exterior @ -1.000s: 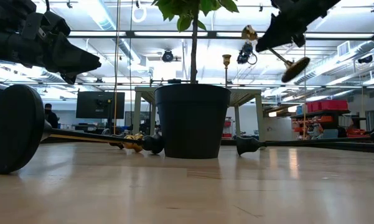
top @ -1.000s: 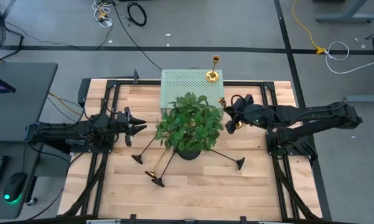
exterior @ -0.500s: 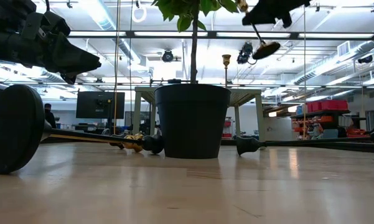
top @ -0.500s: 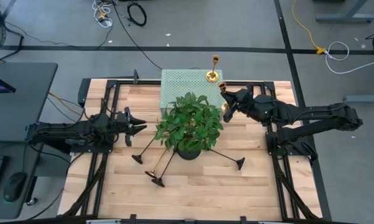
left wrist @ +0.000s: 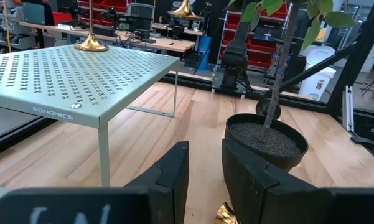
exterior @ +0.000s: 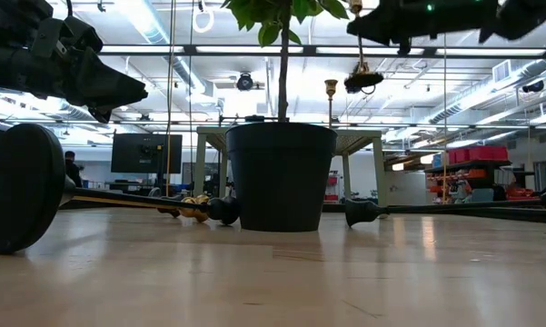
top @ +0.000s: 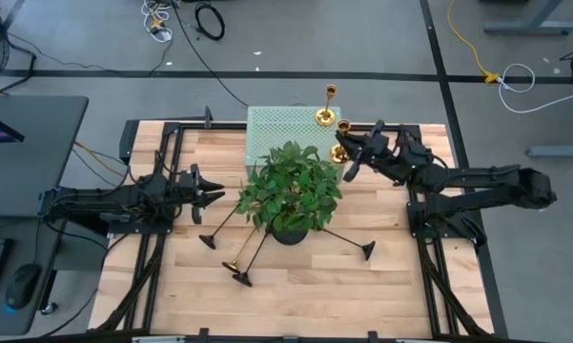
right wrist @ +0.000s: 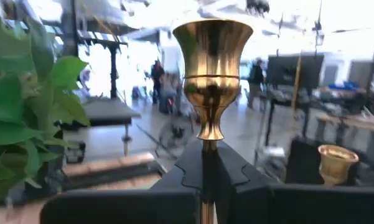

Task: Pick & Place candle stick holders
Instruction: Put the right gold candle holder on the shelf aligned with the other gold candle holder

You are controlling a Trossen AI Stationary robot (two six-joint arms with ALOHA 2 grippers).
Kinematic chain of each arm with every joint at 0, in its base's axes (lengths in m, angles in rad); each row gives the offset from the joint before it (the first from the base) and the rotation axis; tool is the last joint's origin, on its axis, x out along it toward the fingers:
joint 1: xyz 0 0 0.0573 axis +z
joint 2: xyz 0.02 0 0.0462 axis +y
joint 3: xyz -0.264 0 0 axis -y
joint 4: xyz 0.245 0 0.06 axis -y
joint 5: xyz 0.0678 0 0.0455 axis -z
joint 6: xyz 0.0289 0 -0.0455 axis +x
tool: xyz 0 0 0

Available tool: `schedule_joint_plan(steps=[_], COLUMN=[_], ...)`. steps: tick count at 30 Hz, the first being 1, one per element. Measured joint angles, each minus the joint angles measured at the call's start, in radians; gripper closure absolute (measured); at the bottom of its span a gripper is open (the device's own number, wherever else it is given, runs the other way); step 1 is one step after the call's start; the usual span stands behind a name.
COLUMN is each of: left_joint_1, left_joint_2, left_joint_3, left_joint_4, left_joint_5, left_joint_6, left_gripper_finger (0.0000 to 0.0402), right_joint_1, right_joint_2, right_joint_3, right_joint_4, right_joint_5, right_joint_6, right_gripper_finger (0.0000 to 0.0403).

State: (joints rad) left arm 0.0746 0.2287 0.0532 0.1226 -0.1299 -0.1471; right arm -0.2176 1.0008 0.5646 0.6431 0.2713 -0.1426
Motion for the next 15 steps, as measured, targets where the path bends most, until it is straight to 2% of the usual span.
schedule_joint_plan(steps=[5, 8, 12, 15], left_joint_1=[0.0, 0.0, 0.0, 0.0], left_joint_2=[0.0, 0.0, 0.0, 0.0], left_joint_3=[0.0, 0.0, 0.0, 0.0], left_joint_4=[0.001, 0.001, 0.003, 0.004], left_joint_5=[0.0, -0.007, -0.028, -0.049], left_joint_6=[0.0, 0.001, 0.001, 0.001], left_gripper_finger=[0.0303, 0.0303, 0.0303, 0.0303], right_joint_1=[-0.103, -0.153, -0.213, -0.24], right_joint_2=[0.0, 0.008, 0.048, 0.099], right_joint_3=[-0.113, -0.153, -0.168, -0.167], right_joint_4=[0.203, 0.277, 0.34, 0.386], right_joint_5=[-0.142, -0.193, -0.278, -0.301], right_joint_6=[0.041, 0.042, 0.061, 0.055], right_gripper_finger=[0.0398, 0.0398, 0.0398, 0.0398])
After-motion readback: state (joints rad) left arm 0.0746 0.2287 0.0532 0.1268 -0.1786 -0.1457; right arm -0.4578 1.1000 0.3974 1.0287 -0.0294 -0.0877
